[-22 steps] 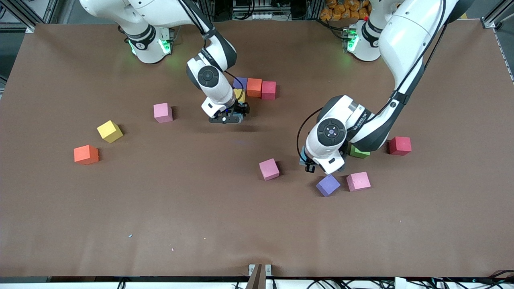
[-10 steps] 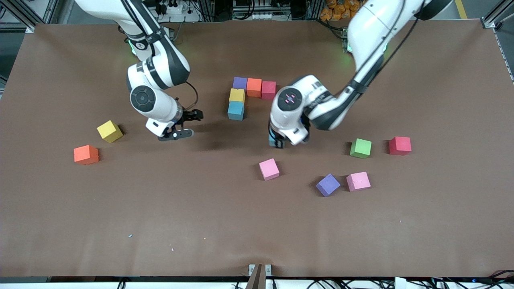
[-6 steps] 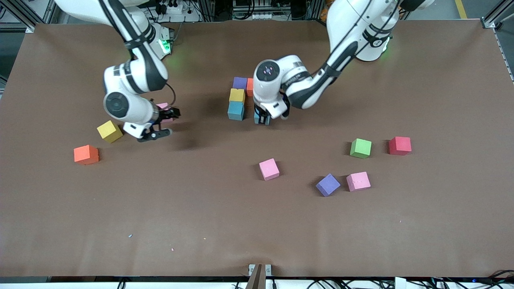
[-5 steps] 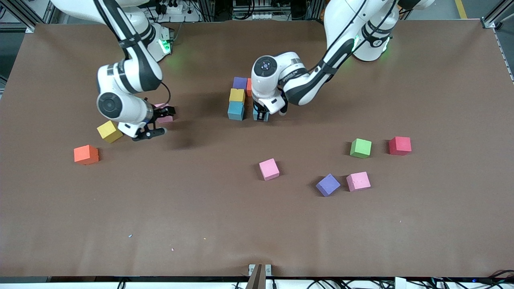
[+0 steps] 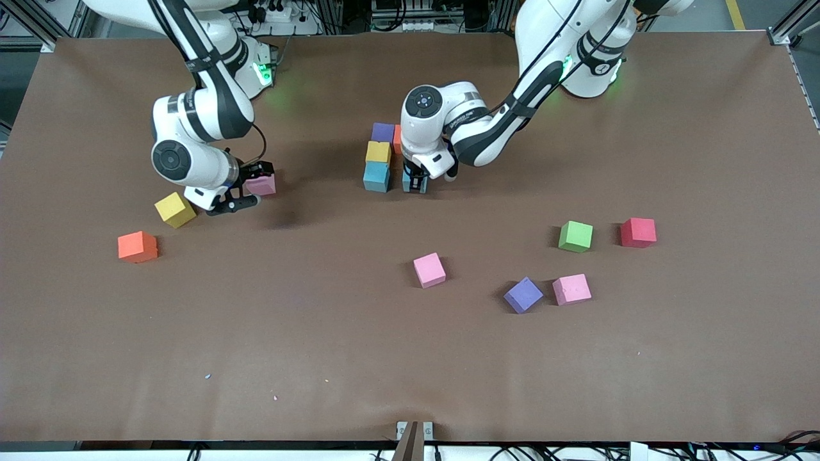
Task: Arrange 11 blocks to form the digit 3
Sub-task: 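Grasp the pink block with the right gripper while the left gripper lowers cyan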
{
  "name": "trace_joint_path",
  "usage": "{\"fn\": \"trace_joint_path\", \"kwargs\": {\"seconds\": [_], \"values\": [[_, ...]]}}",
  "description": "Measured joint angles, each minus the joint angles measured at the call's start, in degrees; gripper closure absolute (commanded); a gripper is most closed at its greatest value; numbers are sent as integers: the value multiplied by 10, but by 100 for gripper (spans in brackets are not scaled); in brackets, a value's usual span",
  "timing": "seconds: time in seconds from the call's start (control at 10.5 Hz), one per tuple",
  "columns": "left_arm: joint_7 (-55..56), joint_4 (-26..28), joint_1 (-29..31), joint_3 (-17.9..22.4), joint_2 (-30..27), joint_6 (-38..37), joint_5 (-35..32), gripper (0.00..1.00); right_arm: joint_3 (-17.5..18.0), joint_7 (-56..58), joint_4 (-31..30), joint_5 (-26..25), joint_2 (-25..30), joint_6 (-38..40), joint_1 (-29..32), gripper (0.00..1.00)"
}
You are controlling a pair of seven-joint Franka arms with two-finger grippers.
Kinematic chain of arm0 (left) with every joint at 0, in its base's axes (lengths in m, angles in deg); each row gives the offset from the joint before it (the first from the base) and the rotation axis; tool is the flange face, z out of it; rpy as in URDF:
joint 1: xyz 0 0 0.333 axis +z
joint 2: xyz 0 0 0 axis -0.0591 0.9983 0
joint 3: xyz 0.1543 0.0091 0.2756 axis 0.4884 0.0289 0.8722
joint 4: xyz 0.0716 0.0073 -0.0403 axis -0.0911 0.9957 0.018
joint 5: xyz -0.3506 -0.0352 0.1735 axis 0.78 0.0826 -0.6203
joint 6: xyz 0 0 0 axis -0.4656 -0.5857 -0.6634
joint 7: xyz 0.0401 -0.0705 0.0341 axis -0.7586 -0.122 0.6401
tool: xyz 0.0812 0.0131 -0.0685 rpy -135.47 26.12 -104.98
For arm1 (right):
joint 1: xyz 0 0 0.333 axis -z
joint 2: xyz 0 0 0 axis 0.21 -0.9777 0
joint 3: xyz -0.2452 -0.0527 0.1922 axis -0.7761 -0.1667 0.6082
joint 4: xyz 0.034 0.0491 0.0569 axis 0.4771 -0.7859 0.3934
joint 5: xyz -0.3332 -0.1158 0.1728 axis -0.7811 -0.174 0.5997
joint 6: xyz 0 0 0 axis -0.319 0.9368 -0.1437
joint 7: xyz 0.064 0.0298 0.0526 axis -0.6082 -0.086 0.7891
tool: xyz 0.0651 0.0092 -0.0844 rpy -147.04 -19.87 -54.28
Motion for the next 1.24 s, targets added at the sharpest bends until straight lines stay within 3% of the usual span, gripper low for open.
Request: {"fn": "trace_joint_path", "kwargs": {"seconds": [0.48, 1.24], "values": [[29, -3, -1, 1, 6, 14, -1, 100, 1, 27, -43, 0, -17, -74, 28, 0], [38, -47, -22, 10, 48, 17, -1, 100, 3, 36, -30, 2, 1, -11, 29, 0]]}}
